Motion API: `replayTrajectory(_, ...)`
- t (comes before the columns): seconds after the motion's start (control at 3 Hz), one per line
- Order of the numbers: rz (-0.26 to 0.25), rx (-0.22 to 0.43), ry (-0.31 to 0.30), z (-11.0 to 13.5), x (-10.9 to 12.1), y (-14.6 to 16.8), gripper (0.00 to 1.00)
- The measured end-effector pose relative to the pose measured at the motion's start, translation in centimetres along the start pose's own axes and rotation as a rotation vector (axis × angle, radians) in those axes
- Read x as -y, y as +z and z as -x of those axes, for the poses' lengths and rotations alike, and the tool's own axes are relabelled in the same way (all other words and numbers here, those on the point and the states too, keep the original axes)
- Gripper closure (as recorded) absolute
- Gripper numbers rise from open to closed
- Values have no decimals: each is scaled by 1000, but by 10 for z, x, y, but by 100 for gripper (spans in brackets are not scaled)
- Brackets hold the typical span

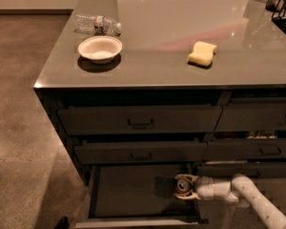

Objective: Place coke can into bottom drawer

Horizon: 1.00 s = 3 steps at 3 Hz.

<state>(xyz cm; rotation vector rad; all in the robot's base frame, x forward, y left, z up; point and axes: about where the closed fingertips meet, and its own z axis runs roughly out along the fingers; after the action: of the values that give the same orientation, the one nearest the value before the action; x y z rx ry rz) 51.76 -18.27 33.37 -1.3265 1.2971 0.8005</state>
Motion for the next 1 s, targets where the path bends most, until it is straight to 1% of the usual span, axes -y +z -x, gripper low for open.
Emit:
replayTrajectory(0.33,7,-26,-52,-18,-16,20,100)
replayTrajectory(0.67,7,-29,-59,-20,-16,22,100)
replayTrajectory(1.0,49,-53,-45,-34,-21,44,100)
